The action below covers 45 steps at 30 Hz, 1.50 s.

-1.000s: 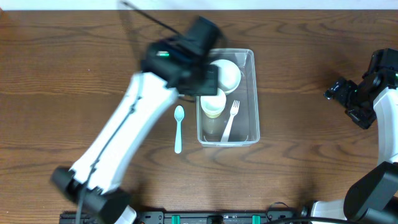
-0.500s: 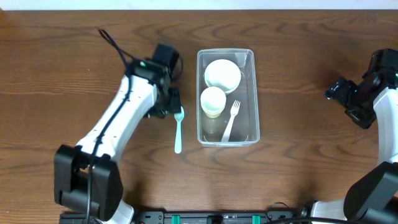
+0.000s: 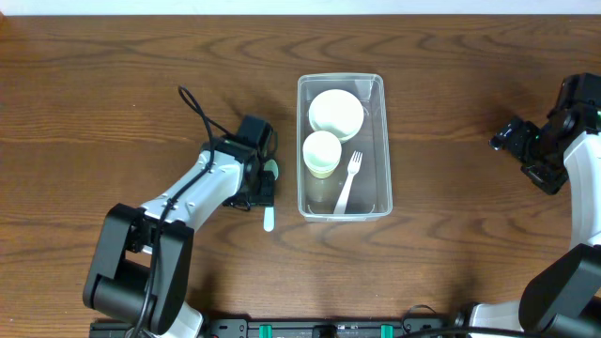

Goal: Pack container

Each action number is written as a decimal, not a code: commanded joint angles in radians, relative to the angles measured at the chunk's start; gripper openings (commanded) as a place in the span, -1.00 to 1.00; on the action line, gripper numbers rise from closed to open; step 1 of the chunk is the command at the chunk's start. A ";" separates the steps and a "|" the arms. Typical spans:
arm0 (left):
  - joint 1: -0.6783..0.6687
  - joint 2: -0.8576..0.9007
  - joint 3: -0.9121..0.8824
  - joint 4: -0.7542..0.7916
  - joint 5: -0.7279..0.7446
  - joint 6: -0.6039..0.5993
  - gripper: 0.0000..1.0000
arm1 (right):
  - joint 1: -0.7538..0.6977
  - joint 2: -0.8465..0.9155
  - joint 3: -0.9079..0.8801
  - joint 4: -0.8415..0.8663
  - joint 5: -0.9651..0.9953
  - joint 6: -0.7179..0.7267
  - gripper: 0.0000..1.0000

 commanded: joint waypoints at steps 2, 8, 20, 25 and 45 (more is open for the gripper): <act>-0.006 -0.006 -0.029 0.045 0.061 0.029 0.15 | -0.006 -0.001 0.001 0.000 0.000 -0.010 0.99; -0.006 -0.006 -0.029 0.076 0.064 0.002 0.15 | -0.006 -0.001 0.001 0.000 0.001 -0.010 0.99; -0.012 0.058 -0.029 0.109 0.076 0.000 -0.18 | -0.006 -0.001 0.001 0.000 0.000 -0.010 0.99; -0.039 0.095 -0.029 0.121 0.075 -0.001 -0.41 | -0.006 -0.001 0.001 0.000 0.000 -0.010 0.98; -0.043 -0.080 0.410 -0.341 -0.084 -0.013 -0.70 | -0.006 -0.001 0.001 0.000 0.000 -0.010 0.98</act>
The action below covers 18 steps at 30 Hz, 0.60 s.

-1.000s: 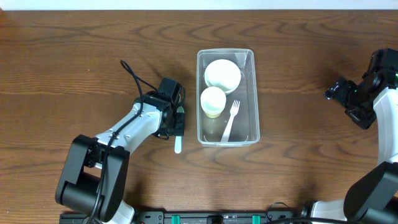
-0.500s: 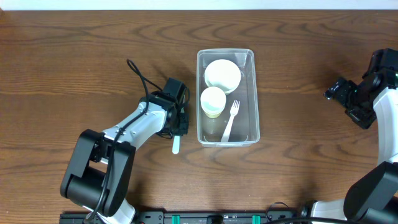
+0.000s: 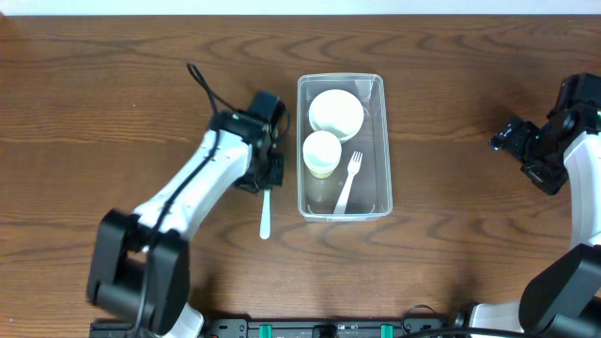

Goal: Pack container

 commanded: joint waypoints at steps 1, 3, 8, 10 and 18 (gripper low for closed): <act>-0.001 -0.082 0.137 -0.066 -0.071 0.002 -0.71 | -0.006 -0.001 0.001 0.000 0.000 -0.009 0.99; -0.003 -0.108 0.201 -0.108 -0.071 0.002 -0.72 | -0.006 -0.001 0.001 0.000 0.000 -0.009 0.98; 0.000 -0.122 0.187 -0.130 -0.075 -0.028 -0.51 | -0.006 -0.001 0.001 0.000 0.000 -0.009 0.98; 0.001 -0.102 0.130 -0.102 -0.076 -0.055 -0.46 | -0.006 -0.001 0.001 0.000 0.000 -0.009 0.98; 0.001 0.028 -0.102 0.092 -0.040 -0.078 -0.17 | -0.006 -0.001 0.001 0.000 0.000 -0.009 0.98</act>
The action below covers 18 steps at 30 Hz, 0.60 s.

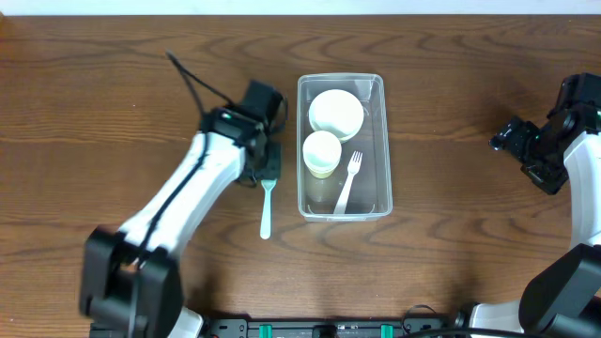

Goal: Pack container

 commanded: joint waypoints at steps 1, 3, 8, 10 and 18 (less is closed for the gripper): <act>0.001 0.055 -0.061 0.035 0.013 -0.021 -0.16 | -0.006 -0.001 0.001 0.000 0.000 -0.007 0.99; 0.001 0.087 -0.077 0.053 0.013 -0.020 -0.15 | -0.006 -0.001 0.001 0.000 0.000 -0.007 0.99; 0.001 0.135 -0.092 0.107 0.013 -0.004 -0.15 | -0.006 -0.001 0.001 0.000 0.000 -0.007 0.99; 0.001 0.153 -0.092 0.123 0.040 0.007 -0.15 | -0.006 -0.001 0.001 0.000 0.001 -0.007 0.99; -0.024 0.190 -0.109 0.149 0.090 0.010 -0.15 | -0.006 -0.001 0.001 0.000 0.000 -0.007 0.98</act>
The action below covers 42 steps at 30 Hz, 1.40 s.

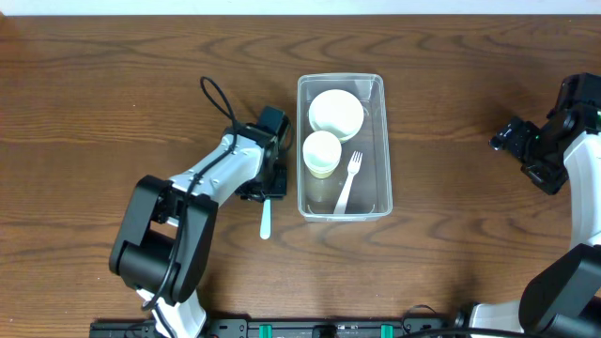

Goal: Pack container

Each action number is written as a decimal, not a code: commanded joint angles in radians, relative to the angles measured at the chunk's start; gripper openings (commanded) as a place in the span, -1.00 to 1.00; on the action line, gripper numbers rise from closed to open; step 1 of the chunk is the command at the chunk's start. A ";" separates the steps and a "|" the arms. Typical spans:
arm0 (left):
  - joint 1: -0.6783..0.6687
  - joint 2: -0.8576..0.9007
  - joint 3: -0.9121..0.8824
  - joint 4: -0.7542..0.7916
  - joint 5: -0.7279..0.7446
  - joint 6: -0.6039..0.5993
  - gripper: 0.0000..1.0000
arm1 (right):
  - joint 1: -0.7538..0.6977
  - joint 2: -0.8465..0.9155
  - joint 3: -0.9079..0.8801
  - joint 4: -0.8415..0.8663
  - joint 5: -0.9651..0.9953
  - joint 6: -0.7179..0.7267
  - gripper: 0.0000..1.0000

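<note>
A clear plastic container point(376, 141) stands at the table's middle. It holds a white bowl point(335, 111), a pale cup point(321, 152) and a white fork point(348, 180). Just left of it a pale spoon point(265, 222) lies on the wood, handle toward the front. My left gripper point(271, 184) sits over the spoon's head end and hides it; whether its fingers are closed on the spoon does not show. My right gripper point(500, 140) hangs far to the right, apart from everything, its finger gap not readable.
The left arm's black cable point(218, 98) loops up behind the wrist. The right arm stands along the table's right edge. Bare wood surrounds the container on all sides.
My left gripper has moved toward the front, from just behind the spoon's head to on top of it, and the arm is folded in closer. Spoon, container and right arm have not moved.
At first my left gripper covered most of the spoon, only the handle tip showing. Then it stood farther back with more handle visible, then the whole spoon lay uncovered. Now the gripper is back over the spoon's head. The container's contents stayed put.
</note>
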 commanded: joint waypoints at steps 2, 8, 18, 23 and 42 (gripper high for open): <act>-0.011 0.013 -0.016 0.004 0.018 0.012 -0.16 | -0.006 -0.001 0.001 0.000 0.000 -0.007 0.98; -0.010 0.013 -0.016 0.004 0.011 0.012 -0.63 | -0.006 -0.001 0.001 0.000 0.000 -0.007 0.98; 0.007 -0.002 0.009 -0.040 -0.023 0.013 -0.87 | -0.006 -0.001 0.001 0.000 0.000 -0.007 0.99; 0.055 -0.080 0.137 -0.195 -0.023 0.022 -0.87 | -0.006 -0.001 0.001 0.000 0.000 -0.007 0.99; -0.231 -0.248 0.489 -0.173 0.034 -0.079 -0.88 | -0.006 -0.001 0.001 0.000 0.000 -0.007 0.98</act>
